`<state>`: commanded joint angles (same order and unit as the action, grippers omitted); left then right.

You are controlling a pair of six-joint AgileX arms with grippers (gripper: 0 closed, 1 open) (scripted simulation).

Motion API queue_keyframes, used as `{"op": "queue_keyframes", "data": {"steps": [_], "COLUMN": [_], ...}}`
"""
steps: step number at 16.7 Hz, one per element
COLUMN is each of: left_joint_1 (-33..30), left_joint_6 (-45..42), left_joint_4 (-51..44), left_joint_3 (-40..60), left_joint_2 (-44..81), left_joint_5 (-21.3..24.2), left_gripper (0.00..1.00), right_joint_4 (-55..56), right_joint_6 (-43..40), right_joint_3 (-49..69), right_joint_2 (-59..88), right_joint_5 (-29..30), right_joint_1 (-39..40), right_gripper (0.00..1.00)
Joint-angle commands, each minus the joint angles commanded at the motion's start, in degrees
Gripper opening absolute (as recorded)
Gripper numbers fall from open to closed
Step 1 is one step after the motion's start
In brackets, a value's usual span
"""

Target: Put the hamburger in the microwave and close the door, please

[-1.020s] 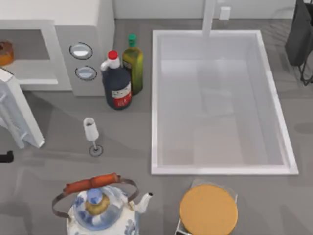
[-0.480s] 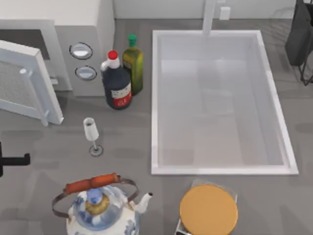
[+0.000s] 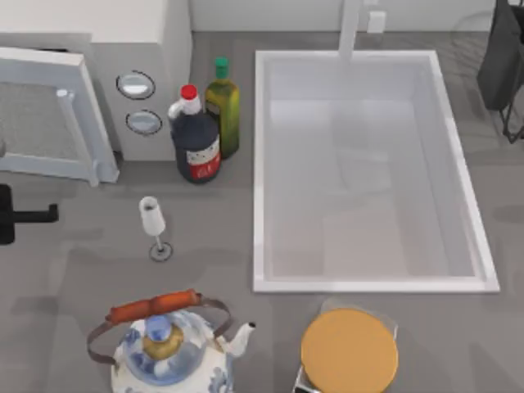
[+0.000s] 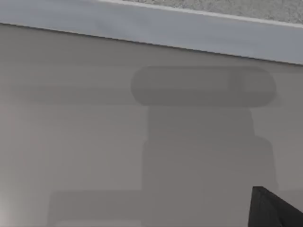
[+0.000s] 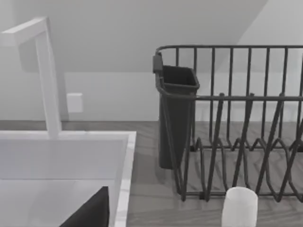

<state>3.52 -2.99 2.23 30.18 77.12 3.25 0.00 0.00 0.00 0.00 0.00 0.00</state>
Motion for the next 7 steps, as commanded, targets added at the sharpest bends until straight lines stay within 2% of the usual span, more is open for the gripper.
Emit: {"op": "queue_keyframes", "data": {"steps": [4,7], "left_joint_1": [-1.18,-1.41], "left_joint_6": [0.30,0.38], "left_joint_4": [4.28,5.12], "left_joint_3": [5.79,6.97], "left_joint_2": [10.44,12.35], "left_joint_5": [-0.42,-0.52], "left_gripper": [0.00,0.00], "right_joint_4": [0.00,0.00], "right_joint_6": [0.00,0.00], "right_joint_3": [0.00,0.00], "right_joint_2": [0.00,0.00], "right_joint_5": [0.00,0.00], "right_joint_1": [0.00,0.00], "right_gripper": [1.00,1.00]}}
